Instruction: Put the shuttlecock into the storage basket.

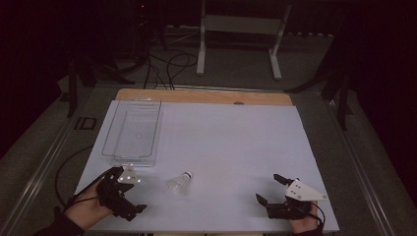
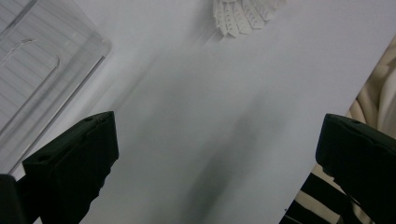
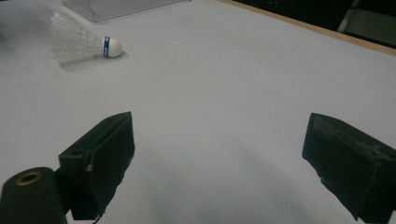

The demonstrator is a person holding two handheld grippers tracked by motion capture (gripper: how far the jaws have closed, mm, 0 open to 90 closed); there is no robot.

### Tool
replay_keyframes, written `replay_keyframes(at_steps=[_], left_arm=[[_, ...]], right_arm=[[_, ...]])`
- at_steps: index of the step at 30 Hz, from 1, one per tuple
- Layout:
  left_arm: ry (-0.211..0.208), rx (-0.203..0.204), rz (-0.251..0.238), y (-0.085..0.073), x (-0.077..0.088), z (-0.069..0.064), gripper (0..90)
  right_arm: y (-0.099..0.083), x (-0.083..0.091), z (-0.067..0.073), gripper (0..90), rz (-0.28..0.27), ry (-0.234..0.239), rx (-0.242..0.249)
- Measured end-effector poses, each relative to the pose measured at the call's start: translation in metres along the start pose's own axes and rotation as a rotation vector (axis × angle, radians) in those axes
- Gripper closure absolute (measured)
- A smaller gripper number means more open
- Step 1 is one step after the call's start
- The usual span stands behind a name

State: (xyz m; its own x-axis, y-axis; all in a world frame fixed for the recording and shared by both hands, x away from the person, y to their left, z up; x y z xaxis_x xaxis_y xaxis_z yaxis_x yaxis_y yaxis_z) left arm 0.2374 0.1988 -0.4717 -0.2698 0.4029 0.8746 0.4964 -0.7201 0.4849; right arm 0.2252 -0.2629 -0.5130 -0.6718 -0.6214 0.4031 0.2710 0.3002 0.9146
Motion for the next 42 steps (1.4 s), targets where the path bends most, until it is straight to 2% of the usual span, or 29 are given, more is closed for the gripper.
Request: replay_keyframes(at_steps=[4,6,11,15,16,19,26,28,30,33,37,42], left_arm=[[-0.009,-0.01,0.017,0.001,-0.002,-0.002,0.1],[-0.01,-0.033,0.037,0.002,-0.004,-0.005,0.0],[-0.018,-0.054,0.087,0.006,-0.008,-0.009,0.1],[-0.024,-0.051,0.111,0.01,-0.012,-0.01,0.1],[-0.04,-0.05,0.126,0.012,-0.014,-0.011,0.1],[-0.042,-0.052,0.173,0.016,-0.018,-0.013,0.1],[-0.083,-0.052,0.215,0.027,-0.025,-0.018,0.1],[-0.091,-0.04,0.225,0.03,-0.026,-0.018,0.1],[-0.118,-0.02,0.225,0.034,-0.027,-0.019,0.1],[-0.125,-0.006,0.238,0.039,-0.029,-0.02,0.1],[-0.138,-0.03,0.266,0.045,-0.032,-0.02,0.1],[-0.137,-0.035,0.284,0.053,-0.036,-0.02,0.1]], right_arm=[[0.0,0.0,0.001,9.2,0.003,0.0,0.001],[0.0,0.0,0.001,9.2,0.003,-0.001,0.001],[0.0,0.0,0.001,9.2,0.005,-0.002,0.003],[0.0,0.0,0.001,9.2,0.008,-0.005,0.004],[0.0,0.0,0.001,9.2,0.008,-0.005,0.004],[0.0,0.0,0.0,9.2,0.007,-0.008,0.002],[-0.001,-0.001,0.001,9.2,0.014,-0.005,0.006],[-0.001,-0.001,0.0,9.2,0.014,-0.006,0.007],[0.0,-0.001,0.0,9.2,0.012,-0.007,0.006],[-0.001,-0.001,0.001,9.3,0.014,-0.007,0.006],[0.0,-0.001,0.001,9.2,0.014,-0.006,0.009],[0.0,0.0,0.001,9.2,0.013,-0.006,0.007]])
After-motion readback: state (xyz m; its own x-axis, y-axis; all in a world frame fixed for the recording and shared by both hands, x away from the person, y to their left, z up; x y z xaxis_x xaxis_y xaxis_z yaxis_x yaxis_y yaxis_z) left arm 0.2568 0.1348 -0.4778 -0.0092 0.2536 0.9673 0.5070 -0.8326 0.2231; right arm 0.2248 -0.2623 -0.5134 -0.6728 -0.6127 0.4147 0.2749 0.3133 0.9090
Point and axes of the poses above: each handheld gripper's, and its own axes: x roughly backward along the jaws, y roughly out of its top, z roughly to its left, the point moved 3 cm from there along -x, roughly forward along the jaws, and after that the axes turned 3 degrees about -z, right-handed, at the moved point
